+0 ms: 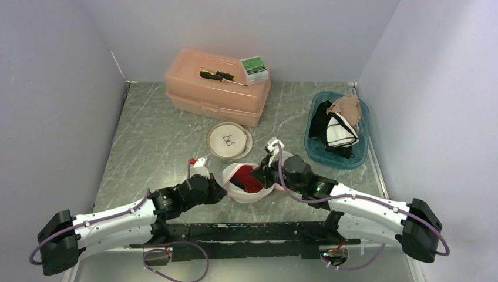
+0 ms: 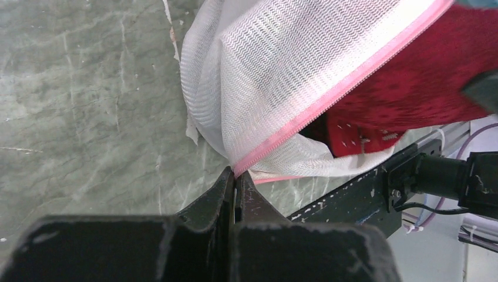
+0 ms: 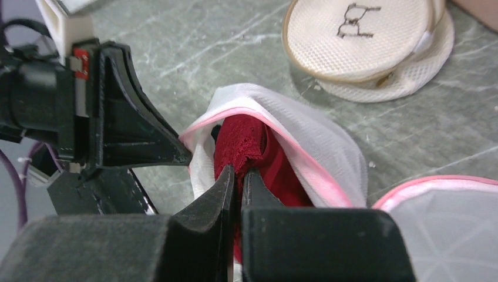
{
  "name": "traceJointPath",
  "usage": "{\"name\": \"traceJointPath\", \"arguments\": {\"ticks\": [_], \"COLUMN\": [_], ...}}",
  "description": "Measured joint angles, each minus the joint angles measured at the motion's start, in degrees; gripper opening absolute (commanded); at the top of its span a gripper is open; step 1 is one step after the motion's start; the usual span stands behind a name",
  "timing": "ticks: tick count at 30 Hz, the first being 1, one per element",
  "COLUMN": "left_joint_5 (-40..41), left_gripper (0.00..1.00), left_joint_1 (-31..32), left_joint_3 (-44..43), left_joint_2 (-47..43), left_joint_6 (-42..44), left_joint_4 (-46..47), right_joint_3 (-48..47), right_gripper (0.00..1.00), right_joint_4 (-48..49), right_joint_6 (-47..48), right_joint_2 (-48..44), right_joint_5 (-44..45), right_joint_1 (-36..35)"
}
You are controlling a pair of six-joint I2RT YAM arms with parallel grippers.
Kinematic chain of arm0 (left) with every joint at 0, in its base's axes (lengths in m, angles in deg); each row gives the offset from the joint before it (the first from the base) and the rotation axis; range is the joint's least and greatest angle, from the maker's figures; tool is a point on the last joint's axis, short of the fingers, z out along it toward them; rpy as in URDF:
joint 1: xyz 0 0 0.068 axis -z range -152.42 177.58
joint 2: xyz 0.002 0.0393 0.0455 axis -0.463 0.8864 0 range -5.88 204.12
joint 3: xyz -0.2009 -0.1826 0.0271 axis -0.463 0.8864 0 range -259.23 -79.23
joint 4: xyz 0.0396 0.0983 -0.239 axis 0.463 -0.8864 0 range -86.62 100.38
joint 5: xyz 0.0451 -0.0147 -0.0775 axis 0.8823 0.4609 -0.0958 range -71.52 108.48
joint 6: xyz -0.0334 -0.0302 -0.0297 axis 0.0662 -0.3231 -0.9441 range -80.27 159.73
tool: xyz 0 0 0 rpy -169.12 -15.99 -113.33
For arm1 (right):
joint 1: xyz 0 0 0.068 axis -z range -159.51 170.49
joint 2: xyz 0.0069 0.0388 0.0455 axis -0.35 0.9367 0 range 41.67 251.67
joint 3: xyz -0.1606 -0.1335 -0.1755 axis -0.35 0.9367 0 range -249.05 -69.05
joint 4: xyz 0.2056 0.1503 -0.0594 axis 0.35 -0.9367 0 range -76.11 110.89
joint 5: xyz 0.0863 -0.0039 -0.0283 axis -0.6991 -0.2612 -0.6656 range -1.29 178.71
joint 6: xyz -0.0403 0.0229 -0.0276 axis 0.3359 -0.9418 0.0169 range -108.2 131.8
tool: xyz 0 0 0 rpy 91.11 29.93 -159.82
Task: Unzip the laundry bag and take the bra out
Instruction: Pick up the bra from the laundry bag.
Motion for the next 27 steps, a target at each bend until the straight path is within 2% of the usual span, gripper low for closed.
{"name": "traceJointPath", "arguments": {"ticks": [4, 8, 17, 27], "left_joint_5": [0.55, 1.18, 2.25, 3.37], "left_gripper": [0.03, 0.03, 0.03, 0.03], "left_joint_1": [0.0, 0.0, 0.0, 0.0], "left_joint_3": [0.0, -0.02, -1.95, -3.93], "left_joint_2": [0.0, 0.0, -0.07, -0.76], "left_joint_6": [-0.02, -0.17, -0.87, -0.85], "left_joint_4": [-1.09, -2.51, -4.15, -6.08], "right_joint_3": [0.0, -0.68, -4.87, -5.2], "right_gripper": [0.0, 0.0, 0.0, 0.0], "right_joint_4": [-0.61, -3.13, -6.27, -4.04], "right_joint_6": [0.17, 1.22, 2.49, -2.08], "right_joint_2": [-2.8, -1.81, -0.37, -8.15], "right_joint_5": [-4.24, -10.16, -28.39, -37.22], "right_joint_1": [2.43, 2.58, 3.15, 8.9]}}
